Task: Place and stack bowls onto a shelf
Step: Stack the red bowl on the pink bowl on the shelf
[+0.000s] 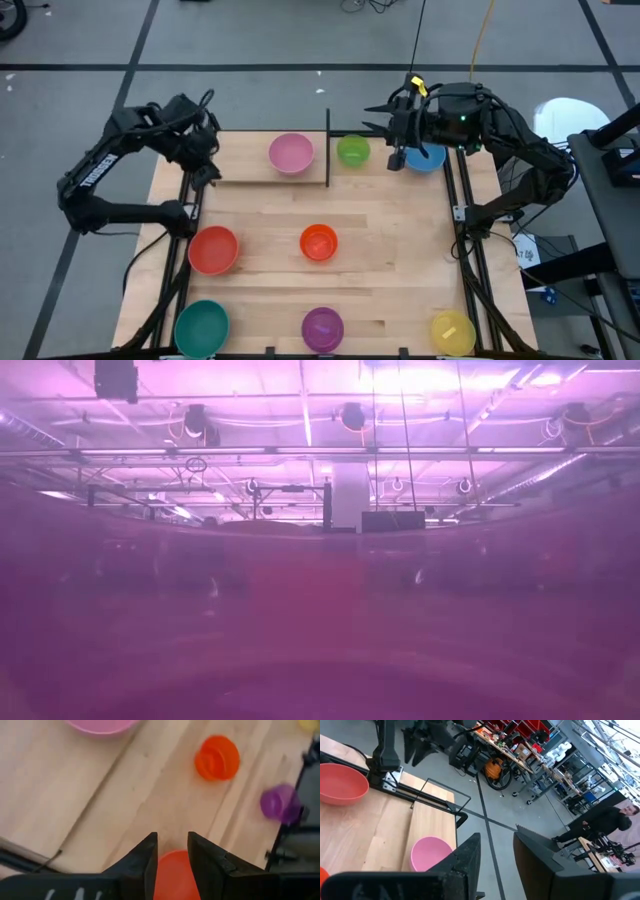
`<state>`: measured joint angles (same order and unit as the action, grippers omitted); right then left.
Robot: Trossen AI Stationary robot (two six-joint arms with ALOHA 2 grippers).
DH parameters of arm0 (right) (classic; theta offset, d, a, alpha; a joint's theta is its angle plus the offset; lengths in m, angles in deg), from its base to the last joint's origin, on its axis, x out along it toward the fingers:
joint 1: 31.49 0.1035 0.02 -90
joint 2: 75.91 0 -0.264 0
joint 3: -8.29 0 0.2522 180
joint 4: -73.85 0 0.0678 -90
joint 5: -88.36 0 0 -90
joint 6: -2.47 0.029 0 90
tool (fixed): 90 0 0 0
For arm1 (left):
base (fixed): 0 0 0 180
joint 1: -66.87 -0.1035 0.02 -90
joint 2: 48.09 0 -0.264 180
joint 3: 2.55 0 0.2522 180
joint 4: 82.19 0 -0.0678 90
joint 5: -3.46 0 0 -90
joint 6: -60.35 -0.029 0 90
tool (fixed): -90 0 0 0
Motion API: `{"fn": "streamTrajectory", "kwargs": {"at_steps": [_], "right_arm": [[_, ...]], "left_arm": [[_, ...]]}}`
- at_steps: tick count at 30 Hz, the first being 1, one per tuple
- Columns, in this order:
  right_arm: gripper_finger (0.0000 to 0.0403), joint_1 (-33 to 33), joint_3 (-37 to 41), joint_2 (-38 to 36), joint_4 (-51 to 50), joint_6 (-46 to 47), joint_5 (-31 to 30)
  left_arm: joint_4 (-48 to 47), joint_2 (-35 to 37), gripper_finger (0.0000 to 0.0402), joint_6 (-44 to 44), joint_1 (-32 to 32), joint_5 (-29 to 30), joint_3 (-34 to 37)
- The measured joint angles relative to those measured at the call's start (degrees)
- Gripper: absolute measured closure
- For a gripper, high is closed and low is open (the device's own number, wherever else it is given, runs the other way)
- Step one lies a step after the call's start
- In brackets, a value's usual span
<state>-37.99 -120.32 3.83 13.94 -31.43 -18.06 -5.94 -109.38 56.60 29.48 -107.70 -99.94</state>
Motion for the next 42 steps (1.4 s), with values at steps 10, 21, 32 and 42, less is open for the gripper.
{"fn": "streamTrajectory", "kwargs": {"at_steps": [10,21,32,42], "right_arm": [[0.0293,0.0,0.0,0.0,0.0,0.0,0.0],[0.0293,0.0,0.0,0.0,0.0,0.0,0.0],[0.0293,0.0,0.0,0.0,0.0,0.0,0.0],[0.0293,0.0,0.0,0.0,0.0,0.0,0.0]], "left_arm": [[0.2,2.9,0.0289,-3.3,13.3,0.2,15.9],[9.7,2.9,0.0289,-2.4,24.6,3.8,33.0],[21.3,2.8,0.0289,2.6,32.1,8.6,38.6],[21.4,2.8,0.0289,13.0,35.7,12.5,38.6]]}}
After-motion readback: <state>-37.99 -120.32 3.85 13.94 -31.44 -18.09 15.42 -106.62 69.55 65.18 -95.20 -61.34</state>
